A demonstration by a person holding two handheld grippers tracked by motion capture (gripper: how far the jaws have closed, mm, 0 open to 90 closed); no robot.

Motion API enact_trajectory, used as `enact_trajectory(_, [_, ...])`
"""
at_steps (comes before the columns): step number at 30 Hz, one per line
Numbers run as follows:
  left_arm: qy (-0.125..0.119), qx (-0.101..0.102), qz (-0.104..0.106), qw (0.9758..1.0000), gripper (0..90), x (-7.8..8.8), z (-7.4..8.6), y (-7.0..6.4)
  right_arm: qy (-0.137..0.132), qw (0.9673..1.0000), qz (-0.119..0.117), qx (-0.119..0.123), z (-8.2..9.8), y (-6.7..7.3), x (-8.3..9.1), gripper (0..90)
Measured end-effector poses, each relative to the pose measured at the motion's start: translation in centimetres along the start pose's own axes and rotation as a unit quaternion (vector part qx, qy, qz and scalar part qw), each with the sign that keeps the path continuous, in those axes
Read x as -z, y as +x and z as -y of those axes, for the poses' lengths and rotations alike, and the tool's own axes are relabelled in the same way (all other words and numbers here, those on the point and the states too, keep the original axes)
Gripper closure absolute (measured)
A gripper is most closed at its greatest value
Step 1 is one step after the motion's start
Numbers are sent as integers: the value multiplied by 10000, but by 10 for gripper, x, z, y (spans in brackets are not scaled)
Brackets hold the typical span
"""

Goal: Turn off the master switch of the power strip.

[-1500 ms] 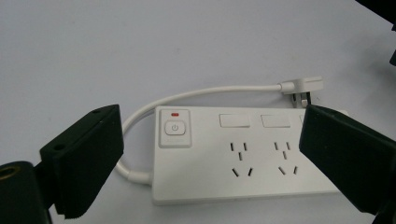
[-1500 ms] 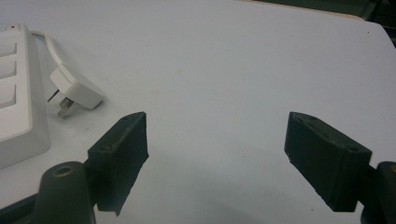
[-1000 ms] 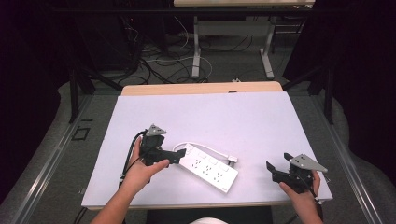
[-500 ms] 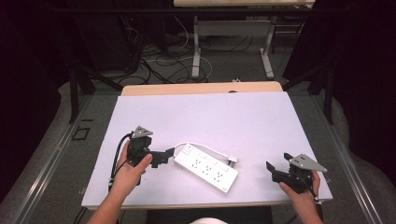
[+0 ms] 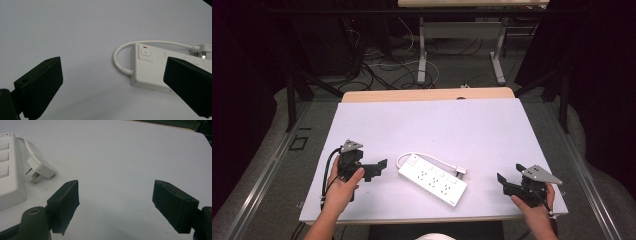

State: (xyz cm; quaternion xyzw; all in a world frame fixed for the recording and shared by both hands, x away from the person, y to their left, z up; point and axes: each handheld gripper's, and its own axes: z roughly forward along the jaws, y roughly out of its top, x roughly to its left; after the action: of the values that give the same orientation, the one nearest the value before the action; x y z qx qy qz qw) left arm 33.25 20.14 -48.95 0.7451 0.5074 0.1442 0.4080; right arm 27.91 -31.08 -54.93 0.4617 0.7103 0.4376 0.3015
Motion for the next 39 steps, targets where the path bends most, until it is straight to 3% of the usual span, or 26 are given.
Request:
enact_trajectory(16, [-64,280,-169,9994,28,3,21,27,-28,10000,20,-48,0,1,0,208])
enact_trajectory(39, [-279,655,-369,9968,36,7,46,53,-9,10000,-5,-29,0,0,1,208])
